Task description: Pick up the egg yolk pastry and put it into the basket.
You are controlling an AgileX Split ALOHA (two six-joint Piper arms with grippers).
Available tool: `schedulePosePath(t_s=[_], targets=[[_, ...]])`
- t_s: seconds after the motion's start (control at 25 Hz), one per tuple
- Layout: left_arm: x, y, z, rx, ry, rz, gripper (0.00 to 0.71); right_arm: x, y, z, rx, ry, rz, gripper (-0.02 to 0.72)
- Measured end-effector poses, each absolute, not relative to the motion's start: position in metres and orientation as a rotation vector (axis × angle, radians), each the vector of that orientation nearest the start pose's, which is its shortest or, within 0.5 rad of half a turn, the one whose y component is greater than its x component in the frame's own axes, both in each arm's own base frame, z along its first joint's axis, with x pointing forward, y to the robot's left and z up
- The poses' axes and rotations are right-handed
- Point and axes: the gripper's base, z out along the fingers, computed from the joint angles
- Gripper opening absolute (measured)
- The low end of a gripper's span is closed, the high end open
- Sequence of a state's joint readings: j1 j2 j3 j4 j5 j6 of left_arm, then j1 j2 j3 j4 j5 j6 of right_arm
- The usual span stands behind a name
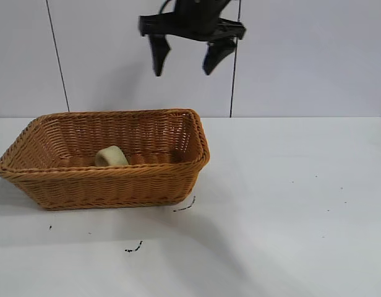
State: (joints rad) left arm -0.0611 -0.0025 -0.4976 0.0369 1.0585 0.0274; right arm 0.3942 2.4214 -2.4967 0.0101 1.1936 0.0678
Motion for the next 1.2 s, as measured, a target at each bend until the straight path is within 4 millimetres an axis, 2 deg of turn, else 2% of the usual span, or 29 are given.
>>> schedulePosePath(t_s=[0.16,0.2,0.32,0.36,0.48,0.6,0.88,1.04,1.2], targets=[[-0.005,0.003,0.277,0.089,2.04,0.023,0.693,0.511,0.131,0.264,-0.239,2.6,0.125,0.655],[-0.005,0.003,0.277,0.089,2.04,0.023,0.693,0.517,0.107,0.264,-0.181,2.606,0.108,0.655],[-0.005,0.003,0.277,0.089,2.04,0.023,0.693,0.524,0.053,0.264,-0.036,2.617,0.112,0.655],[-0.005,0.003,0.277,0.089,2.04,0.023,0.693,0.526,0.038,0.265,0.009,2.615,0.127,0.655],[-0.005,0.003,0.277,0.089,2.04,0.023,0.693,0.526,0.01,0.269,0.086,2.605,0.141,0.655],[-0.005,0.003,0.277,0.089,2.04,0.023,0.693,0.523,0.001,0.275,0.085,2.599,0.129,0.655],[-0.005,0.003,0.277,0.089,2.04,0.023,0.693,0.504,-0.001,0.281,0.042,2.658,0.082,0.655],[-0.005,0.003,0.277,0.089,2.04,0.023,0.693,0.472,0.0,0.29,0.039,2.728,0.084,0.655],[-0.005,0.003,0.277,0.089,2.04,0.023,0.693,0.418,0.002,0.308,0.01,2.785,0.08,0.655]])
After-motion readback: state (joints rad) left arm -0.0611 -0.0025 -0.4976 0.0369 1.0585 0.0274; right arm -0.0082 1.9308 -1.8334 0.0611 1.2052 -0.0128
